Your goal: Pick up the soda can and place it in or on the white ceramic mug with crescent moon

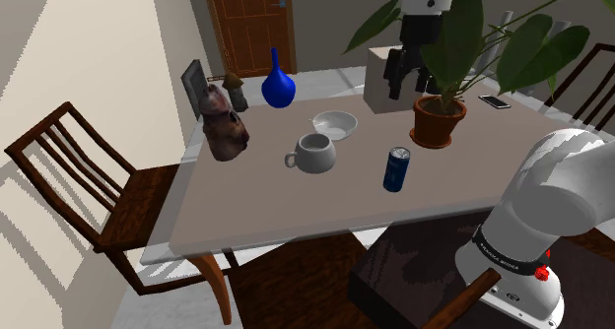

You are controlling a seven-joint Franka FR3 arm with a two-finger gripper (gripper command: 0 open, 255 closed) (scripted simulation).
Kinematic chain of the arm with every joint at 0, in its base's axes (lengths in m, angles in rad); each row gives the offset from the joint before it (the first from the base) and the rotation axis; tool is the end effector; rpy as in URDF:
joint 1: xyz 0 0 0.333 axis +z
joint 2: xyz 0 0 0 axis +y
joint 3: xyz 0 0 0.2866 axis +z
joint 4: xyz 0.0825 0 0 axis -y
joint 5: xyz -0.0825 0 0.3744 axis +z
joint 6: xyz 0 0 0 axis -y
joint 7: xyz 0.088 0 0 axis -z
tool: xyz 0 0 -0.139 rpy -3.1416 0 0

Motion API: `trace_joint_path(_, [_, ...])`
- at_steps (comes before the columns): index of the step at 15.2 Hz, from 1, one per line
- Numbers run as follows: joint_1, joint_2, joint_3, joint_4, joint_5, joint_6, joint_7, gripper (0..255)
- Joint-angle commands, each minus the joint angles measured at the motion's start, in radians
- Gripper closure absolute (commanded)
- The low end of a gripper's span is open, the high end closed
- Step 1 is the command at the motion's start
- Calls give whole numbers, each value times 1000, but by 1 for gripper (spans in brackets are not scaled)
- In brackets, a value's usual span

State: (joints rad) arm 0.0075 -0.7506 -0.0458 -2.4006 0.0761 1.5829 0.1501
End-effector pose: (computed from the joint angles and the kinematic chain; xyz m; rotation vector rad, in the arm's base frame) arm 0.3232 -0.0034 0.5074 -3.0246 0.2707 0.1128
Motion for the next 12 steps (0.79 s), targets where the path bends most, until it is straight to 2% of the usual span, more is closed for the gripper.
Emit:
trace_joint_path(1, [0, 0, 0, 0, 0, 0, 0, 0])
trace_joint_path(7, [-15, -63, -37, -234, -56, 220, -94, 0])
trace_joint_path(12, [-36, -59, -82, -398, -108, 429, -175, 0])
